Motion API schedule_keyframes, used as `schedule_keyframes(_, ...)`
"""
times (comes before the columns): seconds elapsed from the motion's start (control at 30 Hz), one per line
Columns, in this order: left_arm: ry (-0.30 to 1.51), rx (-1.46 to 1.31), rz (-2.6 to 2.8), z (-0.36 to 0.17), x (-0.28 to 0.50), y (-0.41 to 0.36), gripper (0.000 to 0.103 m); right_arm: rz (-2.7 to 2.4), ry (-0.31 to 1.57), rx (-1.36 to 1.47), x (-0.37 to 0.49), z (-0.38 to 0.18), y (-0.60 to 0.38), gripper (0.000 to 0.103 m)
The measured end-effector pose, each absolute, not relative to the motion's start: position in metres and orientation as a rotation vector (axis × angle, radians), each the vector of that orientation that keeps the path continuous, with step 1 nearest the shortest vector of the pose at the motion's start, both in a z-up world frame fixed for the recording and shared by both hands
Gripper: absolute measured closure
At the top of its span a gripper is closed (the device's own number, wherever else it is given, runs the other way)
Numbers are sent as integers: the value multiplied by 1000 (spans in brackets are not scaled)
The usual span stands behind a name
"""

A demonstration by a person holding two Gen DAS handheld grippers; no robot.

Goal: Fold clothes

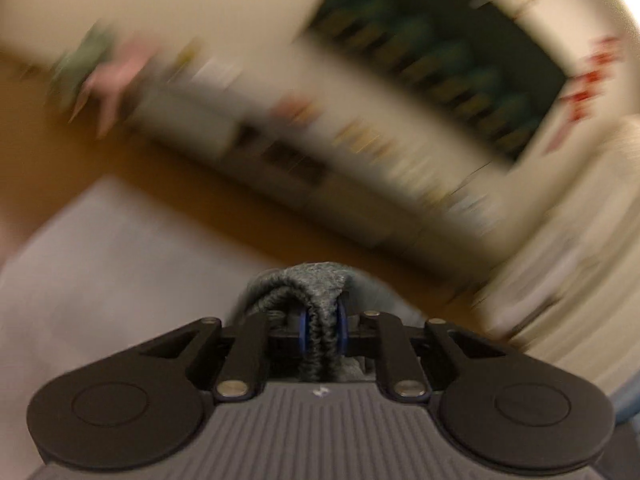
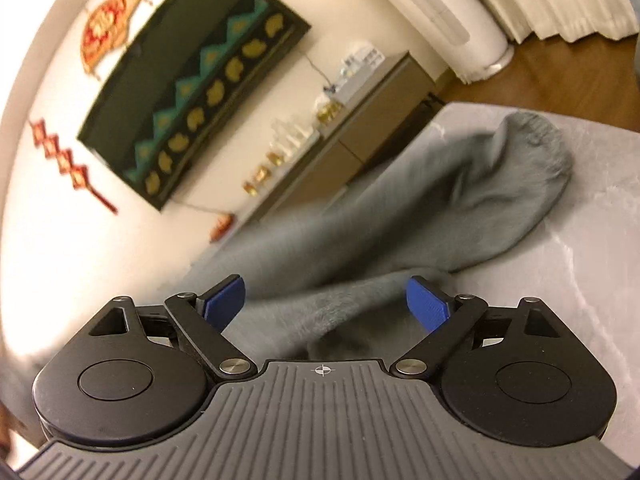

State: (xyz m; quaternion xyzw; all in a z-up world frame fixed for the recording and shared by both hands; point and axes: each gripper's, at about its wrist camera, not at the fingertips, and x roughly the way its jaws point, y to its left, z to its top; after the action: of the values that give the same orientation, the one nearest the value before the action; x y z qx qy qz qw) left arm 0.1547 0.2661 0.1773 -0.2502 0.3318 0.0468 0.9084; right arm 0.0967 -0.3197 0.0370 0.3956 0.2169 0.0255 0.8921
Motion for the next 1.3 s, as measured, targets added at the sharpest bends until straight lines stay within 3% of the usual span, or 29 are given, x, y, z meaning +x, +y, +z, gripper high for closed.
schedule_keyframes(0.13,835,-569,171,66,119,320,88,31,519,772,112,23,-306,13)
schedule_keyframes(0.27,784,-597,112,32,88,345,84,9,587,723,128,9,-292,13)
schedule_keyframes(0.37,738,-569,87,23,84,353,81,-5,629,676,146,-4,-284,13)
schedule_keyframes(0.47,712,-564,83,28,92,354,86,22,677,580,174,-17,-271,12)
schedule_keyframes(0.73,644,-551,73,40,112,356,86,58,742,186,231,-48,-220,14)
schedule_keyframes(0.77,637,-548,74,41,114,356,87,62,736,161,236,-51,-216,25)
schedule_keyframes(0.83,636,-540,98,40,120,356,87,80,715,144,241,-52,-211,59)
schedule_keyframes(0.87,629,-537,114,39,123,357,88,100,706,157,242,-50,-210,96)
schedule_keyframes(0.9,619,-534,135,38,123,360,88,99,687,157,240,-45,-209,103)
schedule_keyframes(0.97,589,-544,191,41,120,366,88,93,573,143,224,-14,-208,103)
schedule_keyframes(1.1,585,-604,207,42,115,384,88,7,68,-168,132,109,-186,103)
schedule_keyframes(1.13,597,-604,203,40,117,384,88,-31,-2,-283,112,129,-178,103)
schedule_keyframes(1.17,615,-592,204,39,120,382,88,0,54,-283,109,135,-184,103)
schedule_keyframes(1.23,639,-573,192,40,122,376,88,83,197,-121,111,120,-209,89)
schedule_keyframes(1.3,651,-560,171,43,121,369,84,179,367,175,121,82,-243,52)
